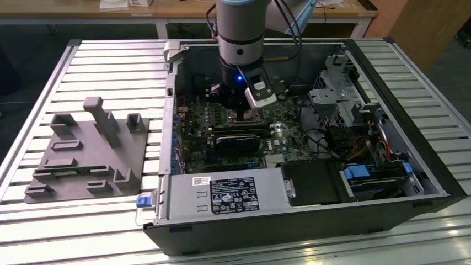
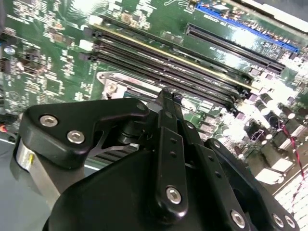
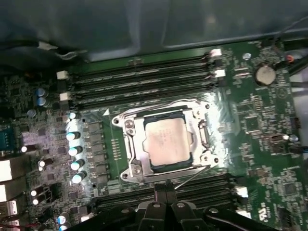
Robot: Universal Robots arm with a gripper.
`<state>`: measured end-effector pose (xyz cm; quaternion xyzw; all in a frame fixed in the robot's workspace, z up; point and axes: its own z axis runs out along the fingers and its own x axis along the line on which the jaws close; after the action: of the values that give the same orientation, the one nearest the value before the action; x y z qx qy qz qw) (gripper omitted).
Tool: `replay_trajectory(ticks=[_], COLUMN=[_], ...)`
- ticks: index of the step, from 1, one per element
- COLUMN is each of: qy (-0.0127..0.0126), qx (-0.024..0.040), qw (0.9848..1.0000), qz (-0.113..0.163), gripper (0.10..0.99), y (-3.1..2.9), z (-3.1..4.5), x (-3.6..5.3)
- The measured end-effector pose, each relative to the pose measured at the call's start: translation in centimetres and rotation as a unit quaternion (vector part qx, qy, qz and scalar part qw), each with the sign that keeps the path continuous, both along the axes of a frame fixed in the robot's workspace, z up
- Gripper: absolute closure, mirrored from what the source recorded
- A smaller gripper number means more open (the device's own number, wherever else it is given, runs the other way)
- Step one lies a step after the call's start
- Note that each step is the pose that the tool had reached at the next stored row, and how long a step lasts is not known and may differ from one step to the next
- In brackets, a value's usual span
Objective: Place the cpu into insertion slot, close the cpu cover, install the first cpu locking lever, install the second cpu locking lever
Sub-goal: 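Install the second cpu locking lever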
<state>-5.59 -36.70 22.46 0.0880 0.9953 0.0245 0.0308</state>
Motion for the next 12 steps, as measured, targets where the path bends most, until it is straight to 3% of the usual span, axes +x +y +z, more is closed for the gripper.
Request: replay_trajectory(ticks=[5, 12], qy=[0.0000, -0.0002], qx=[0.0086, 0.0306], qw=[0.9999, 0.9995], qz=[0.006, 0.007], gripper=[0.980, 0.980], y=[-0.40, -1.31], z=[-0.27, -0.36], x=[-0.53, -0.84])
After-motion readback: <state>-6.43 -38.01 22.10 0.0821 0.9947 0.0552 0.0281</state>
